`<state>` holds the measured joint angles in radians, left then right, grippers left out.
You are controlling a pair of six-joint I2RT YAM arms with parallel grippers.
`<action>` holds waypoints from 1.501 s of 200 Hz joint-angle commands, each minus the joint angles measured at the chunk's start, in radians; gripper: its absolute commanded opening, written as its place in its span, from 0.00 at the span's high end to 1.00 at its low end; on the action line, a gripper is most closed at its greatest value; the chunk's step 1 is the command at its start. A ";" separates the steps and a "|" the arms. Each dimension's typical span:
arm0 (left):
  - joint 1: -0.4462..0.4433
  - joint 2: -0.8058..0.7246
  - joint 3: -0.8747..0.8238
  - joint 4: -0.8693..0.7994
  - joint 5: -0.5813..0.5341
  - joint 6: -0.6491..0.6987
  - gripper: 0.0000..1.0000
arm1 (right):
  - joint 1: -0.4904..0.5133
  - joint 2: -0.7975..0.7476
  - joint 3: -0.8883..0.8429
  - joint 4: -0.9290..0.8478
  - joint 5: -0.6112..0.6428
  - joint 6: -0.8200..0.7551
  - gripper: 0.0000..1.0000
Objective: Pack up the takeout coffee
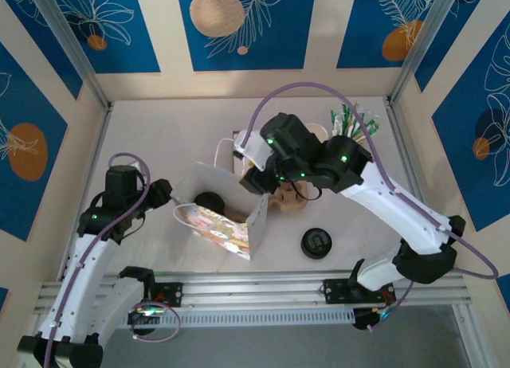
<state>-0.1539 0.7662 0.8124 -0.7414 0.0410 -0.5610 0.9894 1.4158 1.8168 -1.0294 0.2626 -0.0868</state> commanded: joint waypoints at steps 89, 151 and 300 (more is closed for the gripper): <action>-0.011 -0.008 -0.002 -0.014 -0.015 0.020 0.40 | -0.495 0.153 0.052 0.130 -0.126 0.484 0.45; -0.011 -0.022 0.011 -0.057 -0.021 0.023 0.38 | -0.486 0.476 0.194 0.083 -0.171 0.488 0.47; -0.010 -0.028 0.011 -0.063 -0.016 0.032 0.36 | -0.459 0.839 0.209 0.095 -0.032 0.530 0.47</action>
<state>-0.1539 0.7410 0.8120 -0.7940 0.0292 -0.5423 0.5335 2.2040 2.0418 -0.9508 0.2249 0.4213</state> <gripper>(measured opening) 0.638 0.531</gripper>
